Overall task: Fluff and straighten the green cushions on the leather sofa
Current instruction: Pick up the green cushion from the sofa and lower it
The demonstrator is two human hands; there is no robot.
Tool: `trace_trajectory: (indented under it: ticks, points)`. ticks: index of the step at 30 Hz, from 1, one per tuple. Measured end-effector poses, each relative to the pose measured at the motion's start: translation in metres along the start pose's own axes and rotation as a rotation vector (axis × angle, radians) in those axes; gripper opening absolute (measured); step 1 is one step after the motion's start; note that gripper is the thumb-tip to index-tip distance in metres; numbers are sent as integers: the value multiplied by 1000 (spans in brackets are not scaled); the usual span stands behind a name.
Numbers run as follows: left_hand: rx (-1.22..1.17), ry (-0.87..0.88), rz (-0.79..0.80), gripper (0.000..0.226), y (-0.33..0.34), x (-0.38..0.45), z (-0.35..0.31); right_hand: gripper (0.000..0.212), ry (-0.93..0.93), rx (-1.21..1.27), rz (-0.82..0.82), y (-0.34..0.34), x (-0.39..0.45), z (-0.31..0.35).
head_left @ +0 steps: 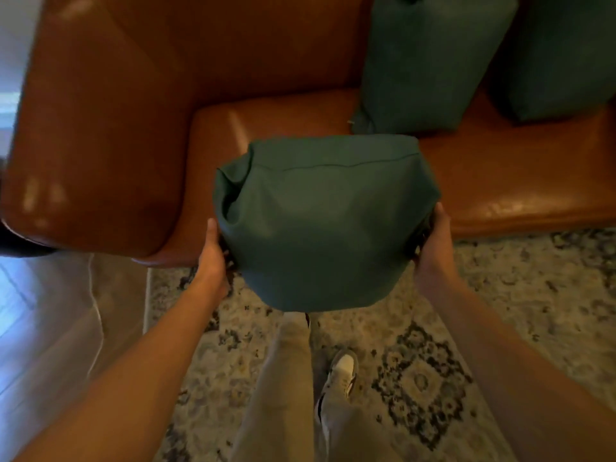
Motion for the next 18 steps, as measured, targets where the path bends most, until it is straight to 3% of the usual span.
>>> trace_trajectory:
  ticks: [3,7,18]
  points:
    - [-41,1,-6,40,4,22,-34,52,-12,-22,1,39,23,32]
    - [-76,6,19,38,9,72,-98,31,-66,-103,28,103,63,76]
    - [28,106,21,32,47,175,-239,33,-84,-193,114,214,175,166]
Point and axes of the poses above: each hand's wrist, its own x-axis towards the middle knuckle, its own y-axis out of the palm, z = x × y, the point moved 2 cm from there along x, towards the middle knuckle, and after that the axes turned 3 degrees about -x, right-handed, at the moved point
